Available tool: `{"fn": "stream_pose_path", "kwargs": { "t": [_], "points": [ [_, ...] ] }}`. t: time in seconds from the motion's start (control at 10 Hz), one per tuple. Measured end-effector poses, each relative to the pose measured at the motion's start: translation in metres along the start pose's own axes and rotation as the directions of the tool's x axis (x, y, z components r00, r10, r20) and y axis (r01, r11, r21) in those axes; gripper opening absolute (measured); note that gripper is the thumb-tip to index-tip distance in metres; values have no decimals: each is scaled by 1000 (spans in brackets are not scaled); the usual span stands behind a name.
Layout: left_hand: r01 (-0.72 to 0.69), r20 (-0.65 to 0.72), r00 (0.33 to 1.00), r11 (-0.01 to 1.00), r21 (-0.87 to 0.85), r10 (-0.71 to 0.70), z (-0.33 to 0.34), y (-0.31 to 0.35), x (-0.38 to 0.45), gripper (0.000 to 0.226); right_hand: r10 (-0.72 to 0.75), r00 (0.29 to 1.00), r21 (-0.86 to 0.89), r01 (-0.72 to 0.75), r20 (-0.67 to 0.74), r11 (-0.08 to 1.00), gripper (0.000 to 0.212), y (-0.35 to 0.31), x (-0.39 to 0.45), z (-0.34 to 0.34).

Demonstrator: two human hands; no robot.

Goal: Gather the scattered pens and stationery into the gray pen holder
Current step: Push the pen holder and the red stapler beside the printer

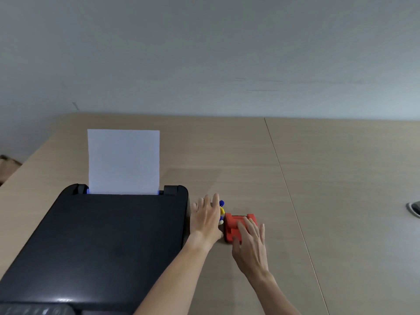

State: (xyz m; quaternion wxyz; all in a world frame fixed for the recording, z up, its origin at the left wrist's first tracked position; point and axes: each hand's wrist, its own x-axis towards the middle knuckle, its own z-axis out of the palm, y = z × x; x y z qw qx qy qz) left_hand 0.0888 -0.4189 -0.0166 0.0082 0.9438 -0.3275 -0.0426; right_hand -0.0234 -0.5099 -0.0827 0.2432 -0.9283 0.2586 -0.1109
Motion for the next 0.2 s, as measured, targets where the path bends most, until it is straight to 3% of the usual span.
{"fn": "stream_pose_path", "kwargs": {
  "t": [0.1,0.2],
  "points": [
    [-18,-150,989,990,-142,-3,-3,-1,-24,77,-13,997,139,22,-70,990,30,0,-35,3],
    [-90,-246,969,957,-277,20,-7,8,-56,49,41,999,232,-35,-23,972,25,1,-81,4]
  ]
}}
